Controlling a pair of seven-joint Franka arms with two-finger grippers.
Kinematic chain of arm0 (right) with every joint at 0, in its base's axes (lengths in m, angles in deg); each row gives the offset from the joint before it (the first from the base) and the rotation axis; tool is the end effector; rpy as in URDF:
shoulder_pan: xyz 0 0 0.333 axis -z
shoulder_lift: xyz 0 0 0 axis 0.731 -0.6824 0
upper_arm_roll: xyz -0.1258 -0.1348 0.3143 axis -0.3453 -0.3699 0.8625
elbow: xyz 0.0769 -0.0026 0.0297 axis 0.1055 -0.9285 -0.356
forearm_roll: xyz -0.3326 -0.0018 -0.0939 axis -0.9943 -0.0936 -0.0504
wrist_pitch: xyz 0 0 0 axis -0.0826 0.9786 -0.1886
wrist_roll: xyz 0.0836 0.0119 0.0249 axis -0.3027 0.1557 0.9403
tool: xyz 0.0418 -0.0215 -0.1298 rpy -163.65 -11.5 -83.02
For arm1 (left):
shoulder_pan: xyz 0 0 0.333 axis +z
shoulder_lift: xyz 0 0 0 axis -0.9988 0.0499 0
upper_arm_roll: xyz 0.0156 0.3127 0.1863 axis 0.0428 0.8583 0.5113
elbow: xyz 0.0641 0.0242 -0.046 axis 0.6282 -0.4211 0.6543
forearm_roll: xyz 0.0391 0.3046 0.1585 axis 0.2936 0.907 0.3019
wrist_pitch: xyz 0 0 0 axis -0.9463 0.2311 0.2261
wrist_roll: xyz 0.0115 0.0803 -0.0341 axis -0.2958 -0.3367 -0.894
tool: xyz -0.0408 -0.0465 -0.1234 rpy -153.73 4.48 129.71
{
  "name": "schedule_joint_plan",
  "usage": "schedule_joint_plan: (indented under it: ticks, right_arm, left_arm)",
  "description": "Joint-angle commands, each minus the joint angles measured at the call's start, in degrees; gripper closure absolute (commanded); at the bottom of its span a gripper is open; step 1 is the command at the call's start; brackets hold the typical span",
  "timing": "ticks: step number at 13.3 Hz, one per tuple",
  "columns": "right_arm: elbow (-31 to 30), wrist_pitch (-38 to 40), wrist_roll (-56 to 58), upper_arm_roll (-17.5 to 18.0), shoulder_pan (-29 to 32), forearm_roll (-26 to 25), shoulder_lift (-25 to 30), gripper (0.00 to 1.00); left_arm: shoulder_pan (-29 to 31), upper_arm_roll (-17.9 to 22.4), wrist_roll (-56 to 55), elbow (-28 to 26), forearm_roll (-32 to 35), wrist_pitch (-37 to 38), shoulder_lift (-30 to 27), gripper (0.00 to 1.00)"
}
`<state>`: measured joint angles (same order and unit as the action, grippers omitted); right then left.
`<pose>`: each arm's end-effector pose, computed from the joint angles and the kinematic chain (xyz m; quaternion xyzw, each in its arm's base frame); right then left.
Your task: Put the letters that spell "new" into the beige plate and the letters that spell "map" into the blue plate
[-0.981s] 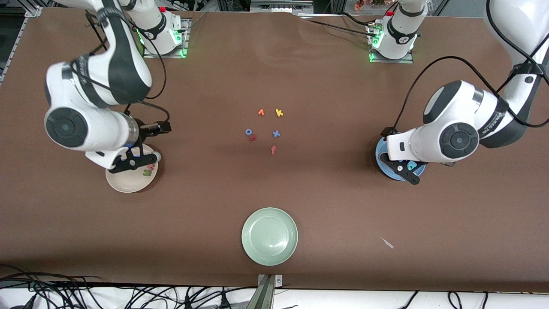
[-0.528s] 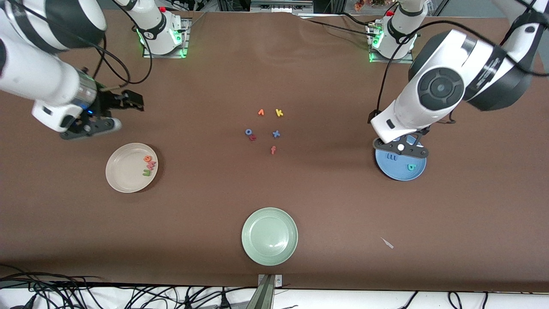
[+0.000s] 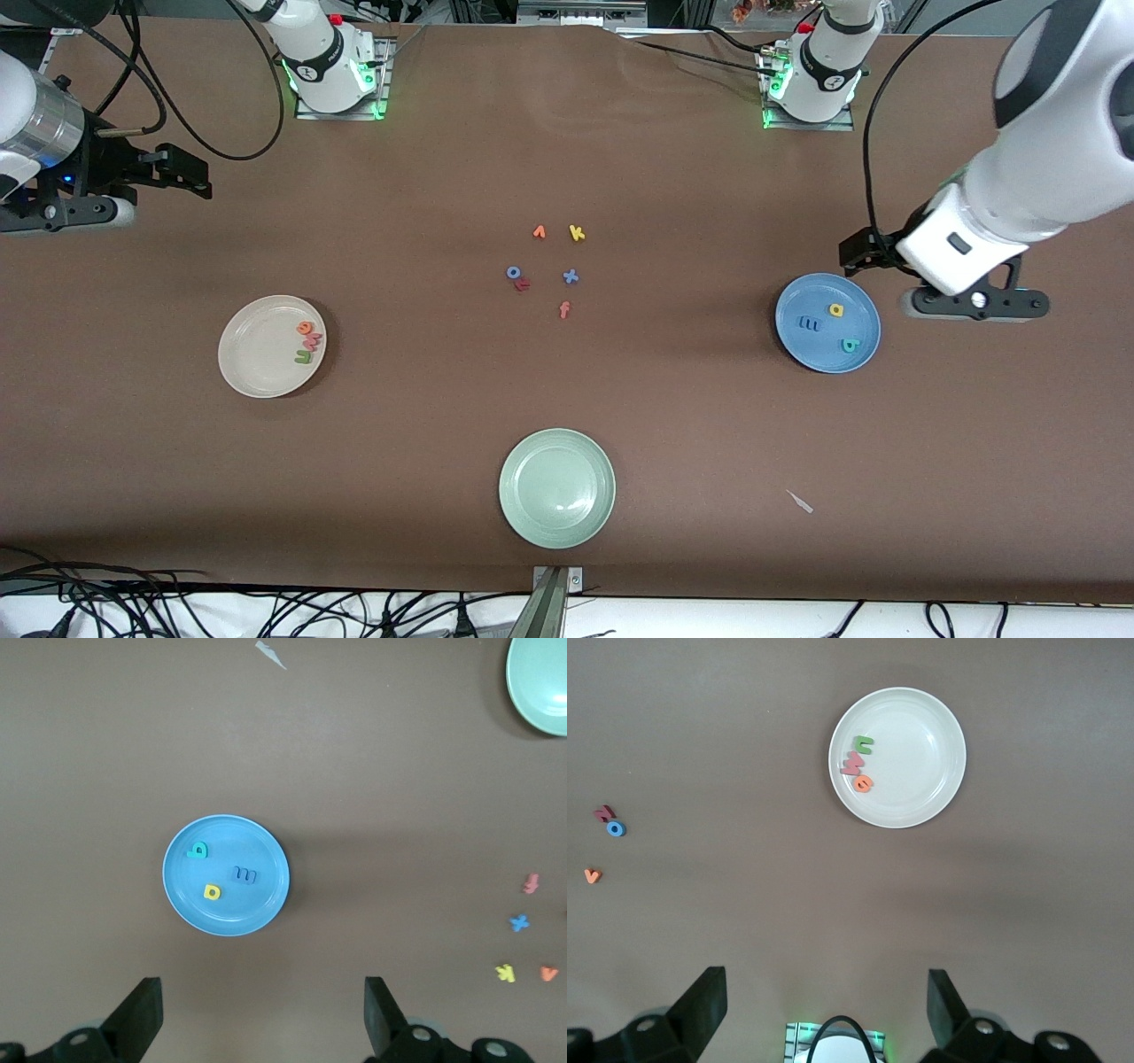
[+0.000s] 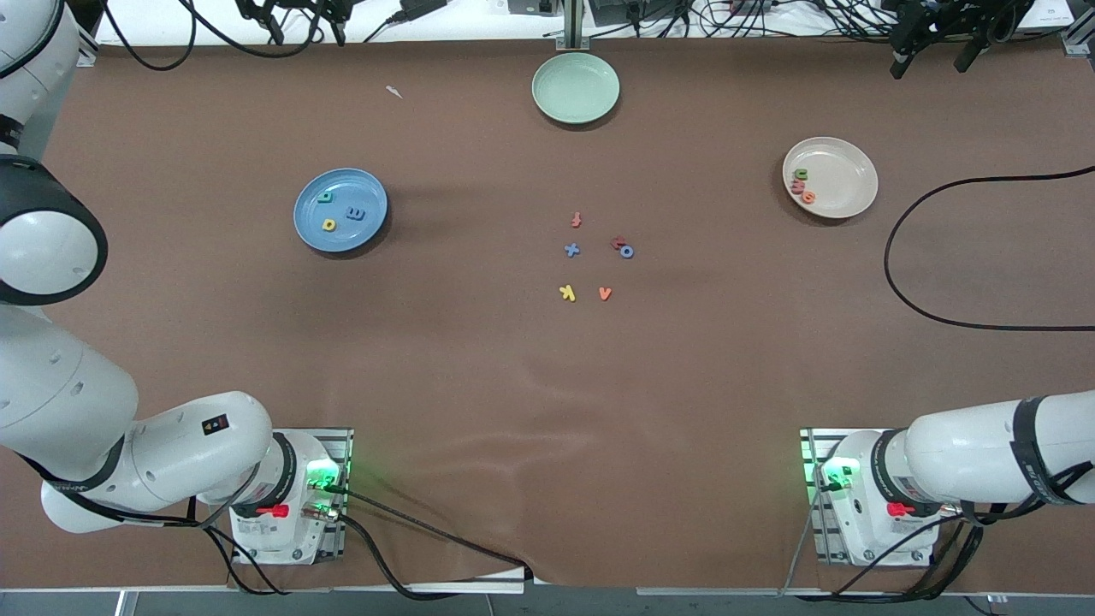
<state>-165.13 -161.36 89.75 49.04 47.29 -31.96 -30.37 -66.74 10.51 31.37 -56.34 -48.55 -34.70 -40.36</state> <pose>0.4865 0.0337 0.6018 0.9952 0.0519 -0.0824 0.0032 0.5763 -0.0985 0.5889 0.9977 0.0082 -0.0667 0.0086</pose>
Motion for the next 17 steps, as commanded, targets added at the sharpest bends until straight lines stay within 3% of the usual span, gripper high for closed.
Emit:
schedule_joint_plan:
  ticks: [1, 2, 3, 5, 6, 8, 17]
  right_arm:
    - [-2.4, -0.5, 0.6, -1.3, -0.1, -0.7, 1.9, 0.00]
    - [-2.4, -0.8, 0.7, -1.6, -0.2, -0.7, 1.8, 0.00]
    - [-2.4, -1.0, 0.7, -1.8, -0.2, -0.4, 1.7, 0.00]
    - [-2.2, -1.1, 0.7, -1.9, -0.2, -0.1, 0.9, 0.00]
    - [-1.9, -0.9, 0.7, -1.9, -0.2, -0.1, 0.7, 0.00]
    - [-1.7, -1.1, 0.7, -1.9, -0.2, -0.4, 0.3, 0.00]
    - [0.2, -2.8, -0.2, -2.0, 0.4, 0.0, -1.3, 0.00]
  left_arm:
    - [-12.5, 19.9, 3.2, -2.1, -9.9, 0.5, -7.0, 0.00]
    - [-15.8, 24.5, 4.8, -3.6, -11.9, -0.1, -8.6, 0.00]
    - [-17.7, 26.7, 6.1, -8.4, -11.8, -3.6, -11.9, 0.00]
    - [-18.7, 29.1, 7.0, -20.9, -11.8, -13.6, -19.2, 0.00]
    - [-20.4, 30.7, 10.4, -22.1, -11.5, -13.8, -19.9, 0.00]
    - [-23.7, 37.0, 18.9, -22.5, -11.7, -13.5, -19.9, 0.00]
    - [-23.6, 36.4, 14.0, -20.9, -8.9, -11.5, -16.2, 0.00]
